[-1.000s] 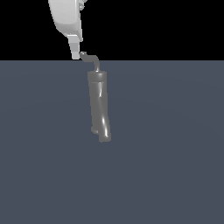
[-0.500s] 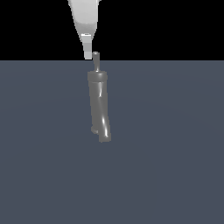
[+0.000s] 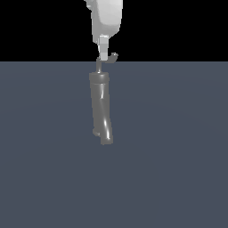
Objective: Turn on the faucet by rotating a designated handle.
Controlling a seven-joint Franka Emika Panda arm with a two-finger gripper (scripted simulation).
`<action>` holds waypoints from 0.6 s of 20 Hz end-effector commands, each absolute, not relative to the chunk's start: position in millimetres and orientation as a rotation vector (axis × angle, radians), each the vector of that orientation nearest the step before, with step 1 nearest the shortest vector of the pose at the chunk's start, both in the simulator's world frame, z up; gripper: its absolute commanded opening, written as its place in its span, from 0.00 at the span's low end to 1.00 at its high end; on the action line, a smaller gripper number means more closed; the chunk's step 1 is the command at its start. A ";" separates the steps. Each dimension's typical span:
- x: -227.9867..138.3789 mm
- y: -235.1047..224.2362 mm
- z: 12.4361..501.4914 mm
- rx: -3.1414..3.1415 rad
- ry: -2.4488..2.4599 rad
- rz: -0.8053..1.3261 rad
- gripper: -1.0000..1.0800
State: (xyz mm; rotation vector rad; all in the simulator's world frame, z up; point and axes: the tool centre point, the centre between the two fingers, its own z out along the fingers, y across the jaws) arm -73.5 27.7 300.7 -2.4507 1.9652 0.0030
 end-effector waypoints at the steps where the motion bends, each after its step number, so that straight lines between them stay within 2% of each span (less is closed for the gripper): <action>1: -67.0 17.7 300.7 -2.440 1.978 0.002 0.00; 12: -35.9 -17.6 300.7 -2.420 2.003 0.000 0.00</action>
